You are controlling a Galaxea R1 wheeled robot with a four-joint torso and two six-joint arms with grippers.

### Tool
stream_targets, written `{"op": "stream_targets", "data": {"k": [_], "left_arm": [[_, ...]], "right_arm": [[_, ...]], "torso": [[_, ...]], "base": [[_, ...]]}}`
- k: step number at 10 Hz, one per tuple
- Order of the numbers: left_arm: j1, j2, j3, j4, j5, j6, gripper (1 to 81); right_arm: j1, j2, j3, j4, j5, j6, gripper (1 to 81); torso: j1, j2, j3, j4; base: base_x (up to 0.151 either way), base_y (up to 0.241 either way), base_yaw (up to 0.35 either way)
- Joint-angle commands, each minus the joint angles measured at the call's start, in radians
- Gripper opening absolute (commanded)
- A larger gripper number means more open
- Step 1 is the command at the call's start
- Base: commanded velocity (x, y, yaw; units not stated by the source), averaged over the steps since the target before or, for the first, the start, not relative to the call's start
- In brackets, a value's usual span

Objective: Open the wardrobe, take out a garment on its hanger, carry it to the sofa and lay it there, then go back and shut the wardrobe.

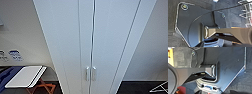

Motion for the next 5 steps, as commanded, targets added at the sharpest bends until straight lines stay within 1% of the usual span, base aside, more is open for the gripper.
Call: {"op": "stream_targets", "data": {"k": [1,3,5], "left_arm": [[-0.015,-0.013,0.013,0.014,0.035,0.007,81.1],[-0.015,-0.013,0.013,0.014,0.035,0.007,81.1],[-0.015,-0.014,0.013,0.014,0.035,0.005,81.1]], "right_arm": [[0.021,-0.021,0.020,-0.011,-0.042,-0.003,81.1],[0.021,-0.021,0.020,-0.011,-0.042,-0.003,81.1],[0.025,-0.022,0.023,-0.009,-0.042,-0.003,81.1]], "torso": [[0.000,0.000,0.000,0.000],[0.000,0.000,0.000,0.000],[0.000,0.000,0.000,0.000]], "base": [[0.111,0.000,0.000],[0.097,0.000,0.000],[0.000,0.000,0.000]]}}
